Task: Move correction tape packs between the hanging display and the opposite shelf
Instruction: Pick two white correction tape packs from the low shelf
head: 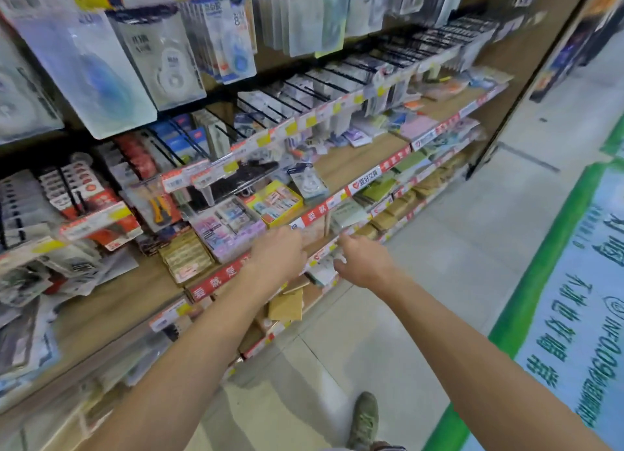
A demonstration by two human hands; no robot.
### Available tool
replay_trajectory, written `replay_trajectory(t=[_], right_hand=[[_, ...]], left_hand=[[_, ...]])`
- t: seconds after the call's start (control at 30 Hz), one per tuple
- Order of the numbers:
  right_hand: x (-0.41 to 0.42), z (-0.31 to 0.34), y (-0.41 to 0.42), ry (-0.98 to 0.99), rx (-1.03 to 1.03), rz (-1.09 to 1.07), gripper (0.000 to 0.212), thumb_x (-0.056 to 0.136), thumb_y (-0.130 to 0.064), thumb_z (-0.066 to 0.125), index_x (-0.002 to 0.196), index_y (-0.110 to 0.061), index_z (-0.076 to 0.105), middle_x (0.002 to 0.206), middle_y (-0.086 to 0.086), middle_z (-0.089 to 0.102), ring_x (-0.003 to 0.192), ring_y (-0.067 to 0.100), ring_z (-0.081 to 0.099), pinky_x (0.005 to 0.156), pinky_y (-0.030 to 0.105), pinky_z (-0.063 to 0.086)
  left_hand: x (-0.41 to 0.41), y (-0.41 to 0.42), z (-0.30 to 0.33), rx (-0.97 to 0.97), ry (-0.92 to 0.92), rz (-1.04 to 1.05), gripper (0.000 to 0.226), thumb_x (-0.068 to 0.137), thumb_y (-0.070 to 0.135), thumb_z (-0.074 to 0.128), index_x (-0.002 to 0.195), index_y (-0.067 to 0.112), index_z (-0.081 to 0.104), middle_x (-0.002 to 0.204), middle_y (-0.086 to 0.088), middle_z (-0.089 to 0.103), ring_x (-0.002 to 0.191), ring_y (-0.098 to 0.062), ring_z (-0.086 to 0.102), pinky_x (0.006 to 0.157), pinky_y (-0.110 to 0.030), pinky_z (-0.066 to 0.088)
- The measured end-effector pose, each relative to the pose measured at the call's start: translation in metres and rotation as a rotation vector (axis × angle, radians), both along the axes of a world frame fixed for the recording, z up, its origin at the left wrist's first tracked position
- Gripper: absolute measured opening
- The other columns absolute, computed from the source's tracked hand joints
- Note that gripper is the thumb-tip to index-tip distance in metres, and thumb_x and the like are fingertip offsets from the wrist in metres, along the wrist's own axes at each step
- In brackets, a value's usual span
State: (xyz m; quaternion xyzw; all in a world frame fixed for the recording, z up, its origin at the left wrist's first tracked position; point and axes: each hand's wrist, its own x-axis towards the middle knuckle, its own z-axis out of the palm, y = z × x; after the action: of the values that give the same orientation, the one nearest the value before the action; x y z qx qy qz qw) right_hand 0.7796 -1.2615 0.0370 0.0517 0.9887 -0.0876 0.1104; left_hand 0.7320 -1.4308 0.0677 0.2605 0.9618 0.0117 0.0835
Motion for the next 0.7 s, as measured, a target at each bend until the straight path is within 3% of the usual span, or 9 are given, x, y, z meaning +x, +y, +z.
replay_trajectory(t=[0.13, 0.37, 0.57, 0.7], right_hand=[[-0.024, 0.000, 0.048, 0.007, -0.038, -0.002, 0.041, 0.098, -0.035, 0.054, 0.131, -0.010, 0.053, 0.126, 0.012, 0.061, 0.115, 0.033, 0.060, 0.091, 0.041, 0.051], [-0.066, -0.009, 0.113, -0.026, -0.127, -0.027, 0.019, 0.093, -0.025, 0.056, 0.104, -0.011, 0.057, 0.114, 0.013, 0.065, 0.107, 0.034, 0.062, 0.075, 0.034, 0.044], [-0.113, -0.024, 0.145, -0.091, -0.125, 0.020, 0.030, 0.091, -0.029, 0.057, 0.115, -0.011, 0.057, 0.115, 0.011, 0.063, 0.106, 0.032, 0.062, 0.073, 0.034, 0.044], [-0.157, -0.039, 0.158, -0.103, -0.154, 0.063, 0.015, 0.090, -0.026, 0.054, 0.095, -0.014, 0.048, 0.103, 0.010, 0.063, 0.101, 0.034, 0.063, 0.074, 0.036, 0.048]], left_hand=[[-0.022, 0.050, 0.003, -0.061, 0.022, -0.032, 0.029, 0.100, 0.025, 0.052, 0.125, 0.011, 0.057, 0.121, -0.012, 0.058, 0.112, -0.034, 0.059, 0.081, -0.041, 0.052], [-0.065, 0.120, -0.011, -0.152, 0.052, 0.026, 0.030, 0.101, 0.027, 0.051, 0.126, 0.010, 0.055, 0.127, -0.011, 0.059, 0.117, -0.030, 0.058, 0.082, -0.038, 0.046], [-0.109, 0.139, -0.031, -0.146, -0.028, 0.076, 0.036, 0.101, 0.036, 0.050, 0.125, 0.012, 0.059, 0.121, -0.011, 0.064, 0.109, -0.031, 0.062, 0.084, -0.042, 0.053], [-0.147, 0.137, -0.047, -0.137, -0.101, 0.153, 0.036, 0.101, 0.037, 0.048, 0.130, 0.017, 0.054, 0.127, -0.009, 0.058, 0.114, -0.029, 0.059, 0.085, -0.041, 0.050]])
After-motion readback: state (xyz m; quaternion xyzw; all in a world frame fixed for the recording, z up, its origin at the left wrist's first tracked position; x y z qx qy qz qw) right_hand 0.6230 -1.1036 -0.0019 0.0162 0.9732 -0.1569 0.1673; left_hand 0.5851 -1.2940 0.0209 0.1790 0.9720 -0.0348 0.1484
